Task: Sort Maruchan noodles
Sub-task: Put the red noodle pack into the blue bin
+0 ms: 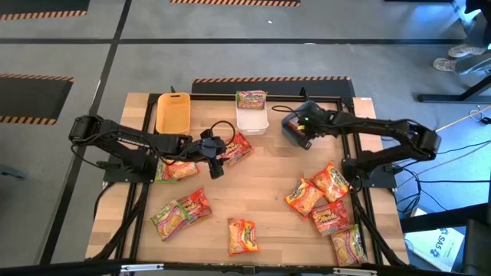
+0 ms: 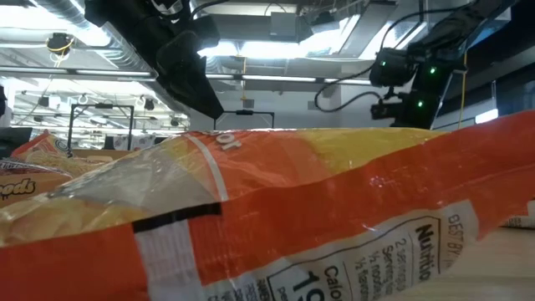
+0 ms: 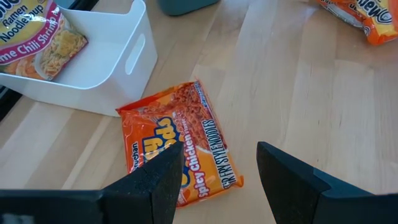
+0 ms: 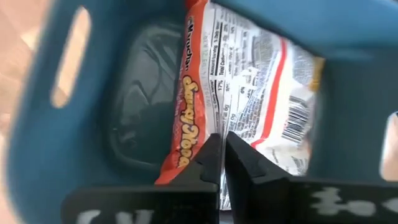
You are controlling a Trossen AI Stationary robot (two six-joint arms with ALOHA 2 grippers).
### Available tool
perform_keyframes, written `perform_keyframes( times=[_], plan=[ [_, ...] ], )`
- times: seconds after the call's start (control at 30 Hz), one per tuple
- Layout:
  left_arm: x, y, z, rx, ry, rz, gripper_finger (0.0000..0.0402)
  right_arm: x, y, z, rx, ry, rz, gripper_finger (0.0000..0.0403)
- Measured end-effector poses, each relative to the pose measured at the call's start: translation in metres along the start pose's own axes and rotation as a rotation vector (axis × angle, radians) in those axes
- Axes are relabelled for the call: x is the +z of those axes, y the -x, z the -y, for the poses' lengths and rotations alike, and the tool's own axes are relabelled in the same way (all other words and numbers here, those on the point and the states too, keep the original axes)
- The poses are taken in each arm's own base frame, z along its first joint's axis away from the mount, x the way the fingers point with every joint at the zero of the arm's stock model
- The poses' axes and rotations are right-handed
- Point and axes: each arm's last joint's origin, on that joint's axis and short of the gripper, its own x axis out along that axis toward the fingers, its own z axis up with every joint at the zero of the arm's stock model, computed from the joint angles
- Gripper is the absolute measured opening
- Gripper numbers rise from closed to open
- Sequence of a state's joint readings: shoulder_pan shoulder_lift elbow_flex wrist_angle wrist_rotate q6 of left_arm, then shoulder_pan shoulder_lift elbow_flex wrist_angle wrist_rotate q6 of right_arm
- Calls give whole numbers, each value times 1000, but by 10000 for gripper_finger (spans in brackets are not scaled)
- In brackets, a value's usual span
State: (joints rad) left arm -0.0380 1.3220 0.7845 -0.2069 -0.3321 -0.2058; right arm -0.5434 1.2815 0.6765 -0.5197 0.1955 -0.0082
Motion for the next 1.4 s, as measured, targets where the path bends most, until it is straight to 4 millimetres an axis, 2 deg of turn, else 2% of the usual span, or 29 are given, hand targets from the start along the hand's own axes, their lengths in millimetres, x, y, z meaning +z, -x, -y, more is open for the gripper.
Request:
perform_keyframes(
  times=[0.33,0.53,0.63,0.7,0.8,0.97,1.07,1.2,1.4],
  plan=[
    [3,0,1,-6,3,28,198,-2,35,6,37,-27,143,0],
    [3,0,1,-7,5,34,198,-3,41,4,131,-47,161,0],
    [4,0,1,-7,5,34,198,0,37,3,134,-56,162,8],
    [4,0,1,-7,6,34,198,0,32,4,93,-62,130,29],
    [4,0,1,-7,6,34,198,0,24,5,38,-87,95,91],
    [4,0,1,-10,6,34,198,0,8,13,79,-135,28,215],
    [4,0,1,-10,6,33,198,-1,-2,24,129,-194,-8,259],
    [4,0,1,-12,5,33,198,-2,-11,41,220,-282,-11,268],
    [4,0,1,-11,6,33,198,-6,-22,53,268,-334,-43,214]
  ],
)
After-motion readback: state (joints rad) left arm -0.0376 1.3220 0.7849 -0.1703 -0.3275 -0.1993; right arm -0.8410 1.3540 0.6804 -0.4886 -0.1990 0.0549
